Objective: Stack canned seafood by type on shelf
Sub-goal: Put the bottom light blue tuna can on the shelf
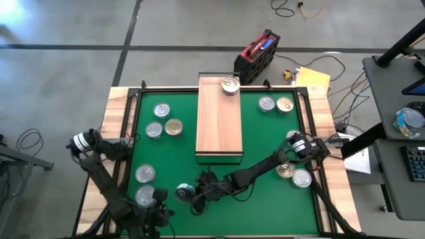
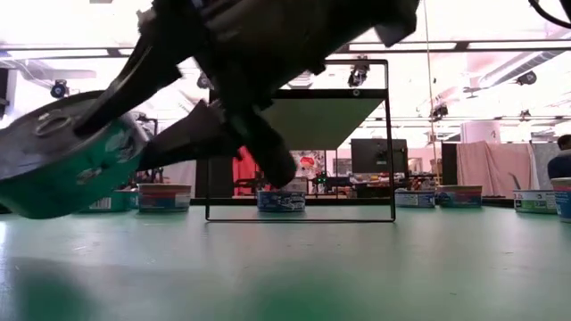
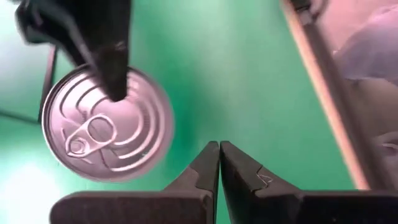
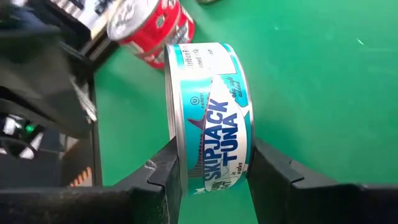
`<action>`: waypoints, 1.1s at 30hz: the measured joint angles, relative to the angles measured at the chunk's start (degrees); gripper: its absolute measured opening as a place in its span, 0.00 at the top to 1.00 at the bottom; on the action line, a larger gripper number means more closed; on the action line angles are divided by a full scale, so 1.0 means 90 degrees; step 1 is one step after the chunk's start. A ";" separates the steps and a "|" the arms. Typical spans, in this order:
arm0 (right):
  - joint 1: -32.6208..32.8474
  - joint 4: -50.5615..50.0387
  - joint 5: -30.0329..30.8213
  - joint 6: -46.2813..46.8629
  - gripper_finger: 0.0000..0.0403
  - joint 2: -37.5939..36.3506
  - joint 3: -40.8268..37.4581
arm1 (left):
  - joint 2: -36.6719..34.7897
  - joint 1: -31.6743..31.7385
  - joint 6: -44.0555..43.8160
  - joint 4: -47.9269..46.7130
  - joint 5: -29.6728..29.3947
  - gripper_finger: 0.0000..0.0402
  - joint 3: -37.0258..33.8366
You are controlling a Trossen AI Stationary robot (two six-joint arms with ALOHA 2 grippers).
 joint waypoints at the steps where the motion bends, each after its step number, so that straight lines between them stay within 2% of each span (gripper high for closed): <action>1: 0.0031 -0.0081 -0.0065 -0.0015 0.68 -0.0050 0.0000 | -0.0002 -0.0050 0.0062 -0.0042 -0.0004 1.00 0.0110; 7: 0.0250 -0.0745 -0.0617 0.0061 0.68 -0.0570 0.0000 | -0.0007 -0.0246 0.0372 -0.0442 -0.0229 1.00 0.0722; 12: 0.0391 -0.1557 -0.0655 0.0061 0.68 -0.1245 -0.0010 | -0.0012 -0.0274 0.0429 -0.0728 -0.0302 1.00 0.0865; 18: 0.0411 -0.1921 -0.0588 -0.0168 0.68 -0.2223 -0.0007 | -0.0009 -0.0274 0.0429 -0.0785 -0.0310 1.00 0.0789; 24: 0.0042 -0.2920 -0.0359 -0.0256 0.68 -0.3147 -0.0010 | -0.0009 -0.0190 0.0482 -0.0899 -0.0513 1.00 0.0692; 33: -0.1098 -0.4467 -0.0453 -0.0873 0.68 -0.4203 -0.0010 | -0.0012 0.0256 0.0475 -0.1979 -0.0977 1.00 0.0665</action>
